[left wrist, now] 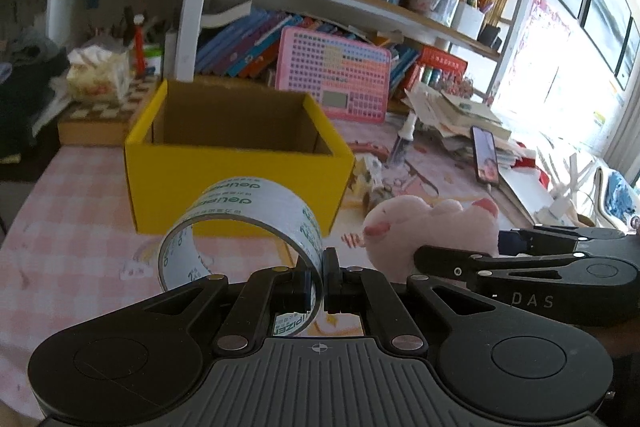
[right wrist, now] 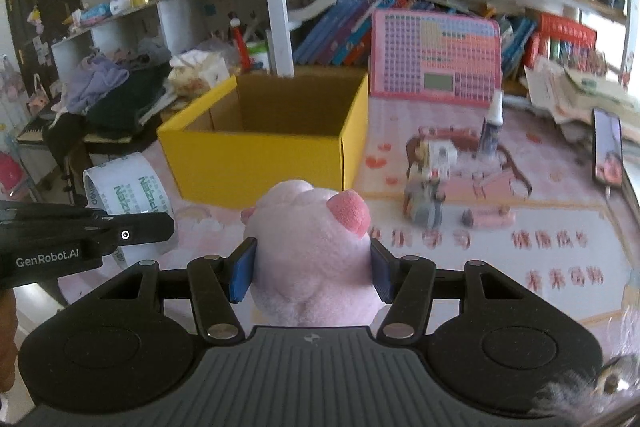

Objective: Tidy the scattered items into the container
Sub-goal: 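Carry the tape roll in the left tool while the right tool carries the pig over the yellow box, then lower and release the tape roll with the left tool while the right tool releases the pig into the box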

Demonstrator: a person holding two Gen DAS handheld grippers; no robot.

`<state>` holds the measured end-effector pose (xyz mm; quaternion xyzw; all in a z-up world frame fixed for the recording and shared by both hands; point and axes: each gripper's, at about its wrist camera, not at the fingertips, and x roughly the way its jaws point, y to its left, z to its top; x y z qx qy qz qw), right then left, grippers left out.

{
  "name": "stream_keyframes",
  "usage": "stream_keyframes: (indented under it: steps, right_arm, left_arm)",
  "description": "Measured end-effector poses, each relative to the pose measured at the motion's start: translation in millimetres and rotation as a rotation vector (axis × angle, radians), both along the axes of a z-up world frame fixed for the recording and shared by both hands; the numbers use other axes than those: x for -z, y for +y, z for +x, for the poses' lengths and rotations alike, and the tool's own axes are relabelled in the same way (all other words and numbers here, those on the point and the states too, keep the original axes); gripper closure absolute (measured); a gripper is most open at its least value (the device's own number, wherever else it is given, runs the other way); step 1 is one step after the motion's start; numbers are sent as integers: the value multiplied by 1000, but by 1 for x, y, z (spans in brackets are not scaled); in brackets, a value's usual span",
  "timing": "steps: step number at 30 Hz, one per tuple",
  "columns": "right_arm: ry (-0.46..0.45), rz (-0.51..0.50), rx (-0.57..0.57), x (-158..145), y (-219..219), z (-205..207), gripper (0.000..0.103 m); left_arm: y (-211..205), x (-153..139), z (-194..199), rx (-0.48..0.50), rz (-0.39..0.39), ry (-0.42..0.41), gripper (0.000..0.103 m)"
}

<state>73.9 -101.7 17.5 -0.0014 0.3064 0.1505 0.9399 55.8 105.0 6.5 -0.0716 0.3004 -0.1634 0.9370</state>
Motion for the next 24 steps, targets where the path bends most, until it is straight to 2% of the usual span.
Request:
stream_keyframes:
  steps: [5,10,15,19,24]
  right_arm:
    - [-78,5,-57,-18,2,28,48]
    - [-154,21,-109,-39,10,75,48]
    - [-218,15,-139,-52,23,126,48]
    - [-217,7,-163,-48,35,167,48]
    - [-167,-22,-195,-30,51,211,48]
  left_arm:
    - [1,-19,27,-15,10,-59,99]
    - [5,-42,69,-45,59,-138,99]
    - [11,-51,118,-91,92,-161,99]
    - [7,-47,152,-101,135,-150,99]
    - [3,-31,189,-108,184,-107,99]
